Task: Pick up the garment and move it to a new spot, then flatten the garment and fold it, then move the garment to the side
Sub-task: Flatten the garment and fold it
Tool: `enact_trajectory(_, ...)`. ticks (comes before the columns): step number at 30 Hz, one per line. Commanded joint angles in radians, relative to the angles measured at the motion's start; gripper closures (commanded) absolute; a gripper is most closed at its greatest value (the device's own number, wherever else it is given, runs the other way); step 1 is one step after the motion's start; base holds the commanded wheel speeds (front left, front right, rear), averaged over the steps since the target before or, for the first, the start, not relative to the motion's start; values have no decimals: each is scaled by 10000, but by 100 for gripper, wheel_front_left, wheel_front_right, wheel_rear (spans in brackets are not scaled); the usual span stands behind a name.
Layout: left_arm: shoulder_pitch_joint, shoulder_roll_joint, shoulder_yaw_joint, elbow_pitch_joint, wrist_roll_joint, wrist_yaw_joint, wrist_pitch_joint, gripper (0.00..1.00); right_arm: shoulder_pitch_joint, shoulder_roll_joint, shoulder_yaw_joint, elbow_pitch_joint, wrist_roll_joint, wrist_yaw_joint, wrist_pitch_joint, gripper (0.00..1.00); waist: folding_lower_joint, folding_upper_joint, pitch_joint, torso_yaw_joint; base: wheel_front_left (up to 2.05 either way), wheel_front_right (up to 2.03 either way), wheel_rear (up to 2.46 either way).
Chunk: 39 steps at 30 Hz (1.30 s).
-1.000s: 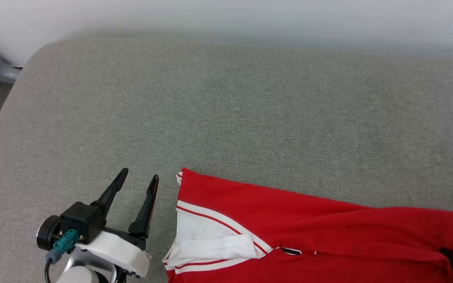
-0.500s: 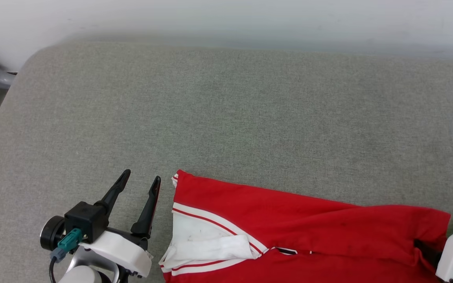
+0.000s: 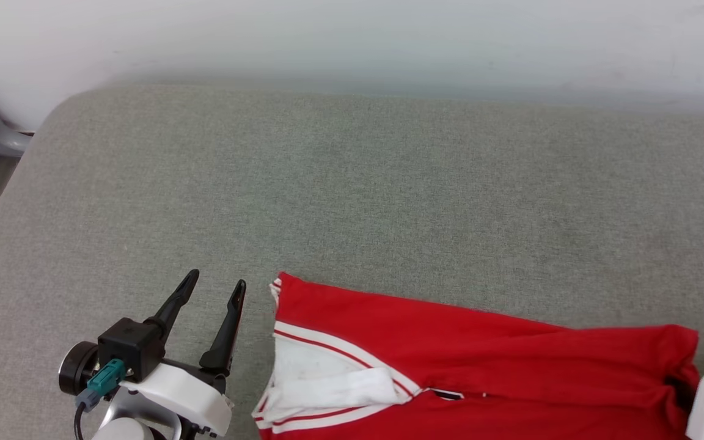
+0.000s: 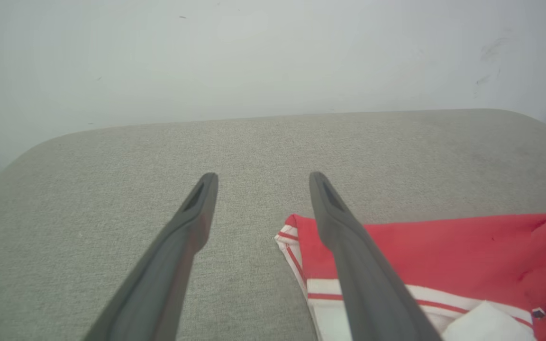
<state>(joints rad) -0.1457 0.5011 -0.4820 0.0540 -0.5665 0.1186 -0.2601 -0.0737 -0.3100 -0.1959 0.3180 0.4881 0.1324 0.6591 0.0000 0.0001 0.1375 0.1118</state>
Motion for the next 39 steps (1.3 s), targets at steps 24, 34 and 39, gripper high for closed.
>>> enact_trajectory(24, 831, -249, 42, 100, -54, -47, -60, 0, 1504, 32, 61, -2527, 128, -22, 405, 100, 0, -1, -1261, -205, 0, 0, 0)
enact_trajectory(34, 1013, -328, 145, 223, 0, -199, -61, 0, 1529, 1430, 1900, -4124, 555, -21, 1099, 100, 0, -1, -1521, 68, 0, 0, 0)
enact_trajectory(39, 989, -286, 181, 217, -1, -215, -61, 0, 1183, 1979, 2509, -4273, 548, -21, 1109, 100, 0, -1, -1483, 214, 0, 0, 0)
